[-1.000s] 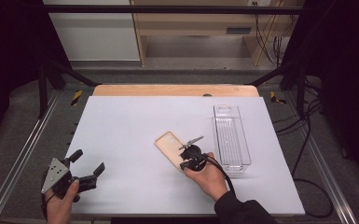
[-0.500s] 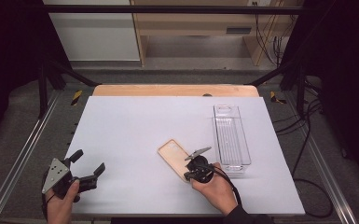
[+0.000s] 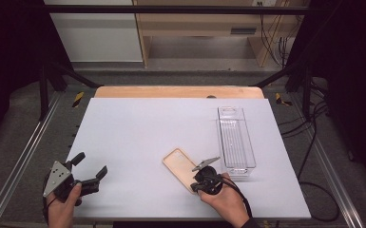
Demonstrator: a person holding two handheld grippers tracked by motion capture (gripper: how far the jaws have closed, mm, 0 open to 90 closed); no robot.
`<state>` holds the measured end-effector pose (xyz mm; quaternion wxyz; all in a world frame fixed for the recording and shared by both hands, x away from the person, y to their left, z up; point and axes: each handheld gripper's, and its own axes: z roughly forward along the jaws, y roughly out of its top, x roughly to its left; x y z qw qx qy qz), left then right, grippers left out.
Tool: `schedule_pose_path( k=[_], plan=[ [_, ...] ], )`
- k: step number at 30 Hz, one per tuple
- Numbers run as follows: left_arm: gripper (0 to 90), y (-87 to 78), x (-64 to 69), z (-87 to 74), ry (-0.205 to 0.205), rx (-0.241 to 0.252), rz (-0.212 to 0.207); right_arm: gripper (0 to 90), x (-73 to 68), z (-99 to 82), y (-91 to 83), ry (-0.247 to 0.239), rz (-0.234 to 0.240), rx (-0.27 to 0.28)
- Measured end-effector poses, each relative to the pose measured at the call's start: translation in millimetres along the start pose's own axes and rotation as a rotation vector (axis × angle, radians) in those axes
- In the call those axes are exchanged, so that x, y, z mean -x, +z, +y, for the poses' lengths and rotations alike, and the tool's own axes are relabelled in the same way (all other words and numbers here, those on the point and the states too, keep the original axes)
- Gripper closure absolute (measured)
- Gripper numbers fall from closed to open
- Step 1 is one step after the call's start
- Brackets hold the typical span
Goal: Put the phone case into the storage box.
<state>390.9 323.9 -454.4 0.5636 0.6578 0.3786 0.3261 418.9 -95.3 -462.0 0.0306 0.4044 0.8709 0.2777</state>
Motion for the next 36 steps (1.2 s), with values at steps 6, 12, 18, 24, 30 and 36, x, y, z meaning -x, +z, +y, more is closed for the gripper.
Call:
schedule_pose_path(
  k=[6,12,18,24,30,36],
  plan=[
    [2.3,0.1,0.1,-0.1,0.000,-0.001,0.000,90.0,-1.5,-3.3,-2.5,-0.007,0.005,-0.012],
    [2.3,0.6,0.3,-0.2,0.001,-0.001,-0.002,90.0,-1.7,-7.1,-4.8,-0.013,0.005,-0.012],
    [2.3,0.0,0.2,-0.2,0.000,0.000,0.000,78.5,-1.0,-4.5,-11.7,-0.038,-0.016,0.077],
    [2.3,0.4,1.1,-0.1,0.004,-0.003,-0.002,34.0,-1.0,1.5,-21.8,-0.086,-0.056,0.275],
    [2.3,0.2,0.8,-0.2,0.003,-0.001,-0.001,11.5,3.4,1.9,-14.9,-0.065,-0.103,0.284],
    [2.3,0.6,1.0,-0.3,0.007,-0.005,-0.001,9.7,9.2,-1.2,-4.0,-0.062,-0.122,0.261]
  ],
)
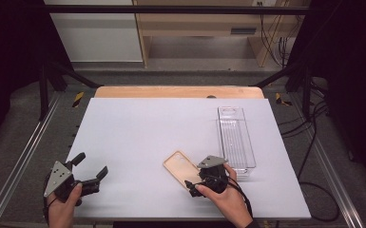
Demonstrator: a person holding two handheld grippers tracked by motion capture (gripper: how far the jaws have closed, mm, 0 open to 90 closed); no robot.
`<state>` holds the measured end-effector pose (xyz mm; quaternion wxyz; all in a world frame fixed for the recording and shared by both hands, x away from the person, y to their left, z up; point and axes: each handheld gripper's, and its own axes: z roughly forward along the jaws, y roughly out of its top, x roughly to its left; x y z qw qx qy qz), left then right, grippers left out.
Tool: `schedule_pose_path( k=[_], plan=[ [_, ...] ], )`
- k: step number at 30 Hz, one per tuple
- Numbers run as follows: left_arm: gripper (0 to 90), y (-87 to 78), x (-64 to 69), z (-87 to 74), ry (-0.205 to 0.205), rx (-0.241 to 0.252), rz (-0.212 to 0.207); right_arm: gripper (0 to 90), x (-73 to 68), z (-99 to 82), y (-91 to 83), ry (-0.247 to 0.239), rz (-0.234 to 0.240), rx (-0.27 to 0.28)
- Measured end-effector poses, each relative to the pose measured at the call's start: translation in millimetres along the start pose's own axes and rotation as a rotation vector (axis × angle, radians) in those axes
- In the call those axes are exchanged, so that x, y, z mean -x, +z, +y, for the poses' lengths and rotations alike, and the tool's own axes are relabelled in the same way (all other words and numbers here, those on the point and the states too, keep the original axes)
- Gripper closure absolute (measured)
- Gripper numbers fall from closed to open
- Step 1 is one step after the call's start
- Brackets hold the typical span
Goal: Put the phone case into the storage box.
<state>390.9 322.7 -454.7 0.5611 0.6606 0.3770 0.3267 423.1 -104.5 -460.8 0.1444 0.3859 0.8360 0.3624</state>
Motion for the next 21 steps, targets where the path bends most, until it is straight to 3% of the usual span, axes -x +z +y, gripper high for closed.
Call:
schedule_pose_path(
  k=[11,21],
  plan=[
    [2.3,0.2,0.3,0.0,0.003,-0.002,-0.001,9.5,3.3,-5.5,14.4,0.024,0.013,-0.036],
    [2.3,0.8,0.9,-0.1,0.003,-0.002,-0.005,8.8,-3.7,-6.8,22.1,0.018,0.013,-0.042]
  ],
)
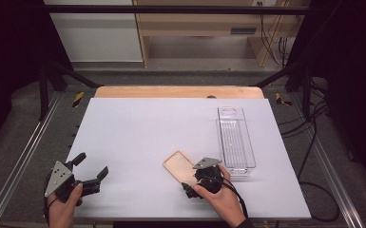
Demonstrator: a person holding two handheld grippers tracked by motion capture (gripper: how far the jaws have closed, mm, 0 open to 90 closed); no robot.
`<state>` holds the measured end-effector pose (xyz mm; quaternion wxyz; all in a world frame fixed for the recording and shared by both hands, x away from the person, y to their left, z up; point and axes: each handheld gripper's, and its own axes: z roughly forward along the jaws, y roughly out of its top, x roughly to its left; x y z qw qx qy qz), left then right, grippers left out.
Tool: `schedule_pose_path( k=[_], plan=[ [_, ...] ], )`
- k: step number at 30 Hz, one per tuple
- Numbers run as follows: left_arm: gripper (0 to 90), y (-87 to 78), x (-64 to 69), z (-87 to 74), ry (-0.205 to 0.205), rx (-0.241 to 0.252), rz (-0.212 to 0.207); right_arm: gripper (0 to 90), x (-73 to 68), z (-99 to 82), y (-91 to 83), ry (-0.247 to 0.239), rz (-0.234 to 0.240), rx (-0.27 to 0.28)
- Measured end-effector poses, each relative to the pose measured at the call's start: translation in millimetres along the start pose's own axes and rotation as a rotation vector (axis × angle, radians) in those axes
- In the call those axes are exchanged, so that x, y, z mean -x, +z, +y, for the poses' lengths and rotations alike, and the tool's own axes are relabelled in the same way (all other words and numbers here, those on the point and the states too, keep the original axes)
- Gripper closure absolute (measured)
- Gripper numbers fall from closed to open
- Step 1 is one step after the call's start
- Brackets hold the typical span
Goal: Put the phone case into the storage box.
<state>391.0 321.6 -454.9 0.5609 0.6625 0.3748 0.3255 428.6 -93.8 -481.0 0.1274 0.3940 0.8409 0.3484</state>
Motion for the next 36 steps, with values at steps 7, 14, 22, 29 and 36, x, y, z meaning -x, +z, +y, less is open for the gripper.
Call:
schedule_pose_path(
  k=[7,14,22,29,36],
  plan=[
    [2.3,0.8,1.1,0.1,0.000,-0.002,-0.005,8.6,-2.0,-3.4,4.5,-0.014,-0.016,0.001],
    [2.3,2.2,3.0,0.4,0.000,-0.005,-0.016,10.9,-4.0,-4.4,4.7,-0.044,-0.038,-0.004],
    [2.3,4.8,9.2,1.7,-0.009,-0.008,-0.042,11.9,-5.4,-4.5,4.3,-0.035,-0.049,0.000],
    [2.4,5.5,11.5,2.0,-0.041,-0.010,-0.057,12.6,-7.3,-6.2,1.1,-0.027,-0.057,0.042],
    [2.3,6.8,17.5,2.9,-0.069,-0.015,-0.089,12.8,-8.8,-4.6,-3.9,-0.051,-0.070,0.088]
  ],
)
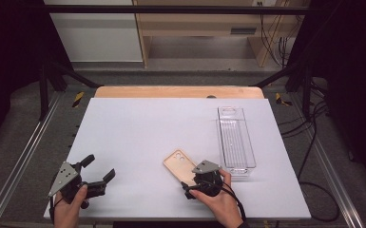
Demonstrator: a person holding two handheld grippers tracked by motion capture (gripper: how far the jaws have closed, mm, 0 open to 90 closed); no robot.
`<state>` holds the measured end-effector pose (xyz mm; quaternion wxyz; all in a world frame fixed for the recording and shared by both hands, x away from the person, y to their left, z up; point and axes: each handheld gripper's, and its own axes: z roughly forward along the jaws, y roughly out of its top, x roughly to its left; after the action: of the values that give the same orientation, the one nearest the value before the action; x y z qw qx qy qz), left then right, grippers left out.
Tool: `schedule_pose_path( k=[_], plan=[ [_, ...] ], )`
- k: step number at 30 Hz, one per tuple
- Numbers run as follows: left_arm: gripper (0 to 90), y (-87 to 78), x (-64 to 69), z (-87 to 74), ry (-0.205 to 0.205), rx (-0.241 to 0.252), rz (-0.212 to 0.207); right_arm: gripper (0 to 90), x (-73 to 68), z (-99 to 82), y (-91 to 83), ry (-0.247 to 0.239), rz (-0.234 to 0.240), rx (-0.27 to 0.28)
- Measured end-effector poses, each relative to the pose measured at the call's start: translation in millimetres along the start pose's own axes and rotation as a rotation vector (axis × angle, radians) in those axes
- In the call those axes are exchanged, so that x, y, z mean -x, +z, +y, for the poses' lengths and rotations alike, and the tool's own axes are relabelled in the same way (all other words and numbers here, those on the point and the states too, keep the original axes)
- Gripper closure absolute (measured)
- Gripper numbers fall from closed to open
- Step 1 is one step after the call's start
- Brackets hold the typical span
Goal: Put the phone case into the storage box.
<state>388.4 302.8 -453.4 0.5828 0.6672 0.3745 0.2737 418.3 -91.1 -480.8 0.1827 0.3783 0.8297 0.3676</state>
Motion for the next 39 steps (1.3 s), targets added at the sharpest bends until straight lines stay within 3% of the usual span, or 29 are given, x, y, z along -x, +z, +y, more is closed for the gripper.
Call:
schedule_pose_path(
  k=[9,19,26,33,39],
  plan=[
    [2.1,6.9,15.4,1.5,-0.035,-0.047,-0.061,12.8,-1.7,5.6,-7.2,0.003,-0.019,0.095],
    [1.3,28.7,34.9,16.6,-0.134,-0.101,-0.122,12.8,-2.8,22.7,-11.6,-0.011,-0.013,0.288],
    [1.6,58.6,50.2,45.2,-0.096,-0.133,-0.139,12.7,1.1,30.7,-15.3,-0.030,-0.006,0.362],
    [1.7,81.3,58.9,65.2,-0.047,-0.186,-0.121,12.7,9.7,28.2,-24.0,-0.022,-0.013,0.399],
    [2.5,93.1,62.6,71.5,-0.078,-0.190,-0.112,12.7,10.6,24.7,-27.6,-0.008,-0.016,0.423]
  ],
)
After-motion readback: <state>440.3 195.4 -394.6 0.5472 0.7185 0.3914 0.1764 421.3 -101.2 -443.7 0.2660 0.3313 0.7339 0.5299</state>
